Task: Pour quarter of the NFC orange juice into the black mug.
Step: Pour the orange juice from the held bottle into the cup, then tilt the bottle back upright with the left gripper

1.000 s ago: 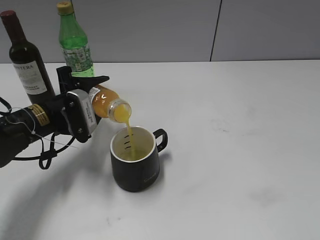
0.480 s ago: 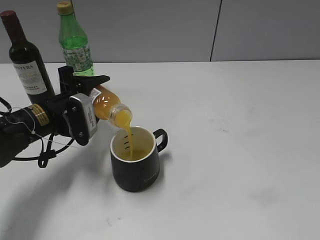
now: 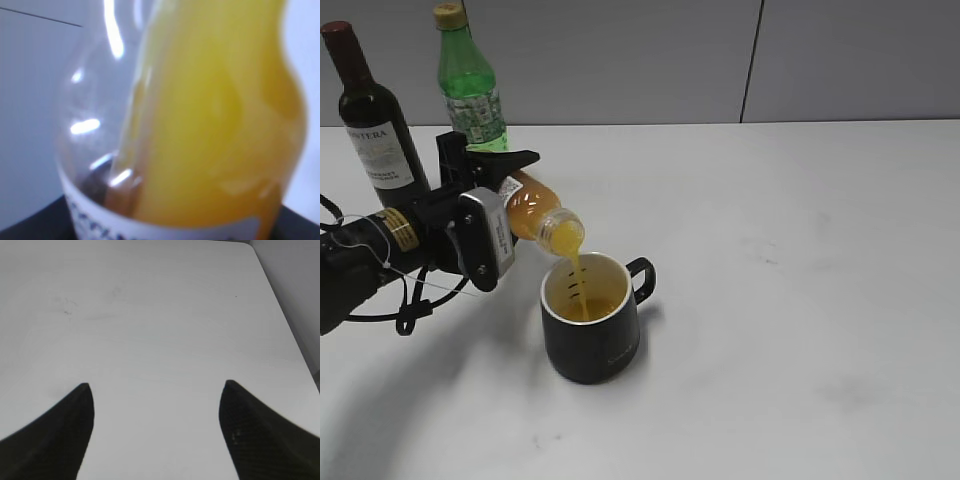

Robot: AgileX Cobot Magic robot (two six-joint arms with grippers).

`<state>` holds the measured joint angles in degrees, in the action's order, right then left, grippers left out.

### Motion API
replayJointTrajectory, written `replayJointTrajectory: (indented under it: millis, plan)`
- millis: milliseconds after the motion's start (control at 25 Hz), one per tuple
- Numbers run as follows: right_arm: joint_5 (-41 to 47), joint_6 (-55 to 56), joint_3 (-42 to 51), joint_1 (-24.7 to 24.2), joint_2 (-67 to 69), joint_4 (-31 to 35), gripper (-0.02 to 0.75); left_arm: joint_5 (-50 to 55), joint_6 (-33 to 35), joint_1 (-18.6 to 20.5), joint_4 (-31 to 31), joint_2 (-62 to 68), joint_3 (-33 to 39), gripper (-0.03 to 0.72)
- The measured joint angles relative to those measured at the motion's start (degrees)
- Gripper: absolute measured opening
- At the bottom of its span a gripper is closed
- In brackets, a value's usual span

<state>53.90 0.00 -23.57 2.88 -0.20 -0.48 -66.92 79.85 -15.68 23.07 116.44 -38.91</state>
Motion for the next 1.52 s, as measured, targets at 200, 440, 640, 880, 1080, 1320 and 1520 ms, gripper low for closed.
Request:
replayJointTrajectory:
  millis: [200, 440, 640, 880, 1080, 1320, 1520]
  plan:
    - [0.0, 0.0, 0.0, 0.0, 0.0, 0.0, 0.592, -0.1, 1.5, 0.0, 0.0, 0.0, 0.0, 0.47]
    - [0.0, 0.0, 0.0, 0.0, 0.0, 0.0, 0.592, -0.1, 2.4, 0.0, 0.0, 0.0, 0.0, 0.47]
    - [0.0, 0.0, 0.0, 0.0, 0.0, 0.0, 0.592, -0.2, 2.6, 0.0, 0.0, 0.0, 0.0, 0.47]
    - [0.0, 0.0, 0.0, 0.0, 0.0, 0.0, 0.592, -0.2, 2.8, 0.0, -0.4, 0.0, 0.0, 0.47]
    - [0.0, 0.0, 0.0, 0.0, 0.0, 0.0, 0.592, -0.2, 3.0, 0.0, -0.4, 0.0, 0.0, 0.47]
    - [0.0, 0.0, 0.0, 0.0, 0.0, 0.0, 0.592, -0.2, 3.0, 0.0, -0.4, 0.0, 0.0, 0.47]
    - [0.0, 0.0, 0.0, 0.0, 0.0, 0.0, 0.592, -0.2, 3.5, 0.0, -0.5, 0.0, 0.0, 0.47]
